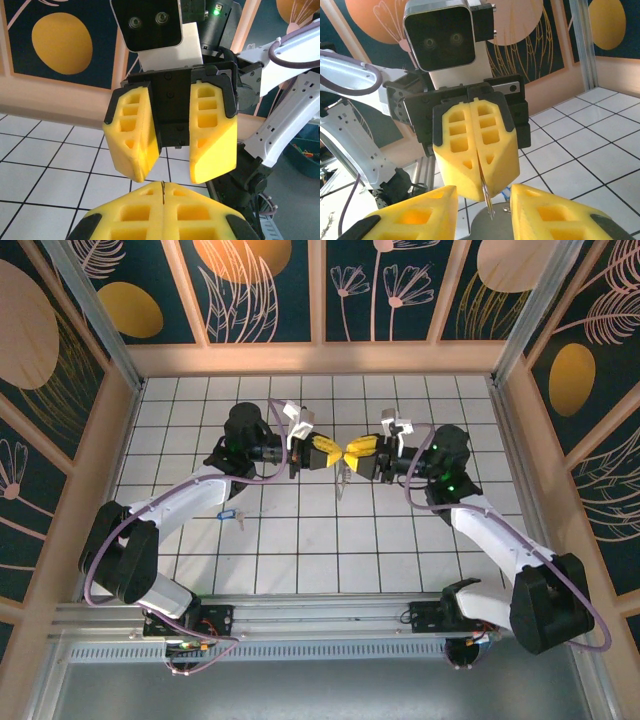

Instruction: Put the keys on the keyring

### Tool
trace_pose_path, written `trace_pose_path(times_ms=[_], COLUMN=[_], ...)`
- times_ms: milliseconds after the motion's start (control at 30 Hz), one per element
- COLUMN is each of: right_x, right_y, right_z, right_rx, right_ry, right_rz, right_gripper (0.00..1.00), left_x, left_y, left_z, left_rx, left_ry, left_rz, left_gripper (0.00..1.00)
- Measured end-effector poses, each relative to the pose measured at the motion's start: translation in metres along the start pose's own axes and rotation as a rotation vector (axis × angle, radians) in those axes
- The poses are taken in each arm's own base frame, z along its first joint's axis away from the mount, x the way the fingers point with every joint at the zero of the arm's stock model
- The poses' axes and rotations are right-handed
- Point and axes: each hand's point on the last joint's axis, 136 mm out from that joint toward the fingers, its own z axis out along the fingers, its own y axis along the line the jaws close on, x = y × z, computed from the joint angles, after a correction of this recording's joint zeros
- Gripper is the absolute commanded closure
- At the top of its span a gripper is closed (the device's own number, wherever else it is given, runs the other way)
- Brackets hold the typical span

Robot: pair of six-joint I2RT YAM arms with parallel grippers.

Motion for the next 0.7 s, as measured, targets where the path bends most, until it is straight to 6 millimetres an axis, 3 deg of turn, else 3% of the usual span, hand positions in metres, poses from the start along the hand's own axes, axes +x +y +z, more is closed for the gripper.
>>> trace_pose_path(times_ms=[333,633,700], right_x=[0.003,0.009,0.010], right_y=[0.003,0.001,0.001], right_z=[0.004,0.005,0.005], right_rx=[-0.027,-0.029,-0.028], right_ry=[0.016,0.034,0.035], right_rz=[0.005,-0.005,-0.008], right_gripper=[0.73,0.99,1.00], left_x=[0.002,0.003,0.004], left_y=[-0.001,-0.002,-0.002], left_z=[0.002,0.002,0.002], left_rx=[0.004,0.011,0.010], left_ry=[0.008,0.014,0.016], left_rz=[-0.003,-0.005,-0.008], left_gripper=[1.00,1.00,1.00])
